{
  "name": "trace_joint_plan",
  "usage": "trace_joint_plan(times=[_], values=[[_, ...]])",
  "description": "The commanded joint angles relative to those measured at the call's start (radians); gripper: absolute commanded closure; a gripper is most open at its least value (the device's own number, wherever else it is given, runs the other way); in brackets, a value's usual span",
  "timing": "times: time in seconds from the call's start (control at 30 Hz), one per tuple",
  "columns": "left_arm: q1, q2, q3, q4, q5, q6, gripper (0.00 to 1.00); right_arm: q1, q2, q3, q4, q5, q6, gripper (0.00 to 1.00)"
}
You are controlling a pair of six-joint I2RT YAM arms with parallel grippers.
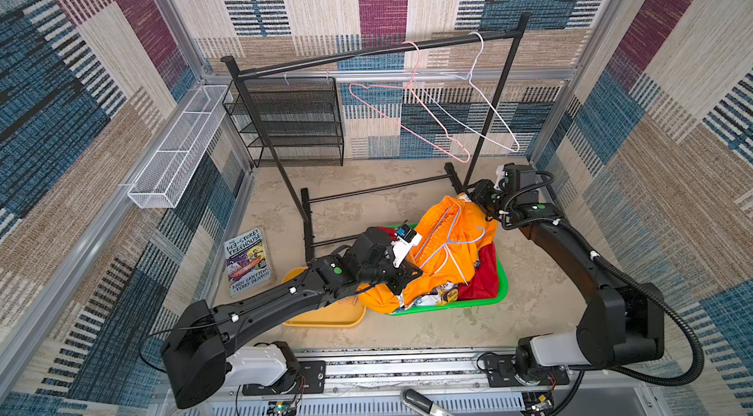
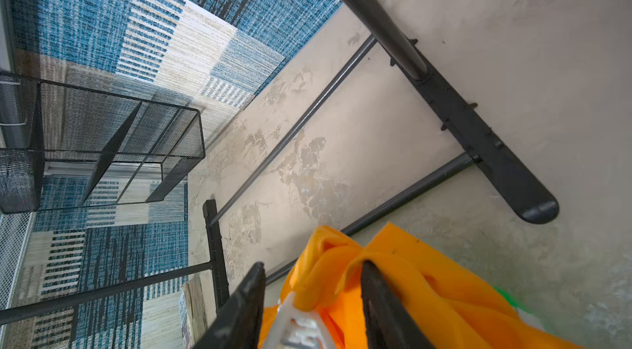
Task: Remove the clothespins securing shorts to the hanger
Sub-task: Remove the clothespin from the hanger, then place the hanger in the basket.
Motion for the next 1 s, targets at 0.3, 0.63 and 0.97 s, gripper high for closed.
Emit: trace_joint_plan(times=[0.3,0.63,0.97], values=[[-0.001,-0.004,-0.018,0.055,0.009,-0.011,1.00,0.005,-0.006,0.019,0.012,0.057,-0.003,0.71],[-0.002,0.016,-0.034,0.062,0.001,-0.013,1.00,0.005,-0.046,0.004,0.004,0.086,0.005,0.80],[-0.002,0.052,-0.063,0.083,-0.001,-0.016,1.00,0.005,-0.122,-0.018,-0.019,0.125,0.008,0.82]])
